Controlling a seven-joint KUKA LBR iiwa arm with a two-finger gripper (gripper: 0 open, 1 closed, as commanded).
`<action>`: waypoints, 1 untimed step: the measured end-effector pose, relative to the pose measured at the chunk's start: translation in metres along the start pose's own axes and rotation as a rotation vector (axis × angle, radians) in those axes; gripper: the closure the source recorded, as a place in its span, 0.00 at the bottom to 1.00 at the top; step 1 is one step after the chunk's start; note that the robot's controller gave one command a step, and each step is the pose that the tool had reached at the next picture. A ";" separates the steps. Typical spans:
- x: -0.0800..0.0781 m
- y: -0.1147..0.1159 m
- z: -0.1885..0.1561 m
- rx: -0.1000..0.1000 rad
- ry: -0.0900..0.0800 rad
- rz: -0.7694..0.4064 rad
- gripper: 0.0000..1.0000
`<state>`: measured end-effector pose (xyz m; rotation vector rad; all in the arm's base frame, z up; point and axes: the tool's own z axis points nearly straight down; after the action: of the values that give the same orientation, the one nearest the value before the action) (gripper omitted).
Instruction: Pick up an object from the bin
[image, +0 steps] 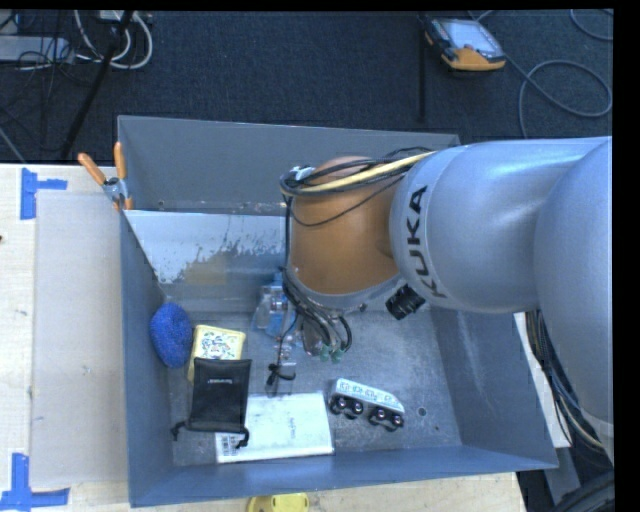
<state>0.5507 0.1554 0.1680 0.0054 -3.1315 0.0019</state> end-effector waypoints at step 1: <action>-0.002 -0.001 -0.005 -0.001 -0.007 0.005 0.00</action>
Offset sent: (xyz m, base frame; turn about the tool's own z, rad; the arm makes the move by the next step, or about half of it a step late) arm -0.0469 0.0625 -0.0980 -0.1627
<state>0.5525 0.1544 0.1725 -0.0028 -3.1387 0.0002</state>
